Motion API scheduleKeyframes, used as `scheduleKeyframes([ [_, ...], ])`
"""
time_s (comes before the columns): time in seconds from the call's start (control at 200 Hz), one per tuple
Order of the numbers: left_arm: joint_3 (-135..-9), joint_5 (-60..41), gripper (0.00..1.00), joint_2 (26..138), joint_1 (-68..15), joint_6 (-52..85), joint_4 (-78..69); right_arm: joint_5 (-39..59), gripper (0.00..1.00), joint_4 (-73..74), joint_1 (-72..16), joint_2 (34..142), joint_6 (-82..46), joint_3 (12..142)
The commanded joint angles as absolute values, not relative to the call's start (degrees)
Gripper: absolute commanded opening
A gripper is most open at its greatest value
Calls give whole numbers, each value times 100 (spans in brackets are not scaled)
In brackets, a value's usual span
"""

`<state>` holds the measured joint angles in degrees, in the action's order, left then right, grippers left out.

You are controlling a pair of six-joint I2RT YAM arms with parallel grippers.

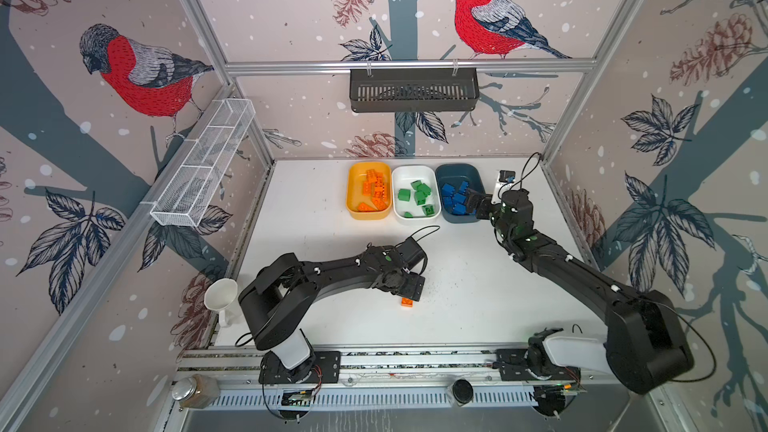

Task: Sort the legos into containers by color
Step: 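Grasp the last orange brick with the left gripper while the right draws back, then carry the orange brick into the yellow bin and open the left gripper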

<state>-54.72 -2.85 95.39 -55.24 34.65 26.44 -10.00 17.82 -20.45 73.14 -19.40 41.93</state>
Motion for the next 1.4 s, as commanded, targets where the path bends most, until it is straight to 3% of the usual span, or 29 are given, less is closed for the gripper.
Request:
scheduleKeyframes([
  [0.0,-5587,-264,84,9810,-5663,3634,2698,-1297,100,1661,-2009,7205,-2181,4136],
  [0.305,-5687,-148,56,10189,-5725,3656,2899,-1358,99,1653,-1933,6926,-2283,3950],
  [0.74,-5958,-52,29,10125,-5730,3477,2833,-1292,99,1700,-1864,7057,-2347,3978],
  [0.946,-6062,105,23,9950,-5660,3273,2797,-1231,100,1737,-1848,7123,-2326,4006],
  [1.261,-6336,126,20,9564,-4877,2762,2636,-1223,100,1657,-1851,7154,-2386,4165],
  [1.391,-6743,773,21,9409,-4335,2552,2418,-1240,99,1654,-1850,7154,-2425,4140],
])
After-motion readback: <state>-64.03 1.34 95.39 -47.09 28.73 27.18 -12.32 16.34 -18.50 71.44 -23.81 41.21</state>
